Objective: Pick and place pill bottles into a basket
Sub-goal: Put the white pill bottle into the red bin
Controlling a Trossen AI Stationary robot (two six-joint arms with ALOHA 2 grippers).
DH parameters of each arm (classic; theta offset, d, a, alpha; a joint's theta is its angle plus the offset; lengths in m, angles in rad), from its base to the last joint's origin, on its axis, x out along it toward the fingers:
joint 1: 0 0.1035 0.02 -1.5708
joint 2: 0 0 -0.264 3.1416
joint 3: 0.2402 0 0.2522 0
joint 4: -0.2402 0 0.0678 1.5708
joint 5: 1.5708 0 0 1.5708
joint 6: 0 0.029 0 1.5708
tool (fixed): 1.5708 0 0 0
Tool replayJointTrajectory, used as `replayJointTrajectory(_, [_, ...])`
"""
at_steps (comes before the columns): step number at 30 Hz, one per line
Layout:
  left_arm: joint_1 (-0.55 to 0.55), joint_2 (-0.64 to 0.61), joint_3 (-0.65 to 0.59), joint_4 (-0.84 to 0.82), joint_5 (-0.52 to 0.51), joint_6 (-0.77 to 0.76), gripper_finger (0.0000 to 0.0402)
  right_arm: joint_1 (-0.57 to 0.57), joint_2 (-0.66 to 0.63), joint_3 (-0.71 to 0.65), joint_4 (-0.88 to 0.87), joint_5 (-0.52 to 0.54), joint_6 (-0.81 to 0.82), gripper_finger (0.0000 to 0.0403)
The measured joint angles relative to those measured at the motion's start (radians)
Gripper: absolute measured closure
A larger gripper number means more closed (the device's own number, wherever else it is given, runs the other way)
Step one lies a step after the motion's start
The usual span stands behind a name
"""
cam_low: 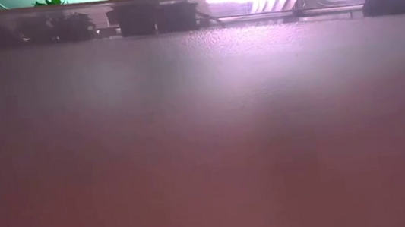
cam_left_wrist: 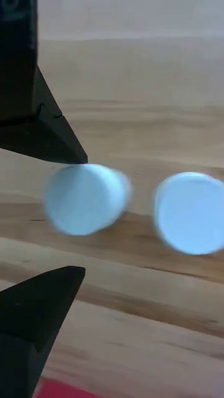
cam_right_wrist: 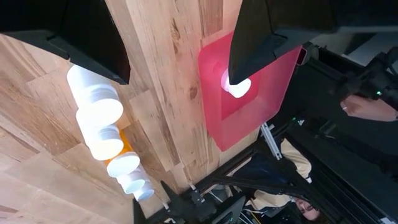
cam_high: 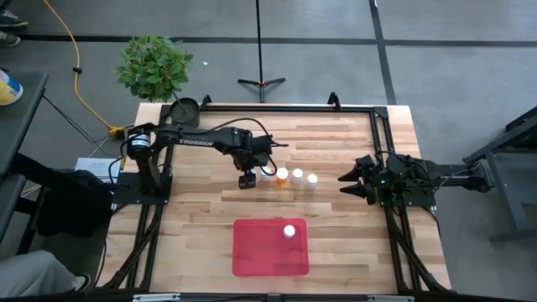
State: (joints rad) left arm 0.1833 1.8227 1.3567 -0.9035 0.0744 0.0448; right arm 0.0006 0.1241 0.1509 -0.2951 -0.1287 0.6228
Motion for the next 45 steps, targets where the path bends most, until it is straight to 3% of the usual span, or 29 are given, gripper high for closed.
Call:
replayJointTrajectory(33, [0.007, 0.013, 0.001, 0.021, 0.026, 0.001, 0.0085, 0.0, -0.001, 0.0, -0.015, -0.002, 0.001, 0.0139])
replayJointTrajectory(45, [0.006, 0.074, 0.0, 0.022, 0.049, -0.012, 0.0085, 0.0, -0.001, 0.0, -0.016, -0.003, 0.001, 0.0139])
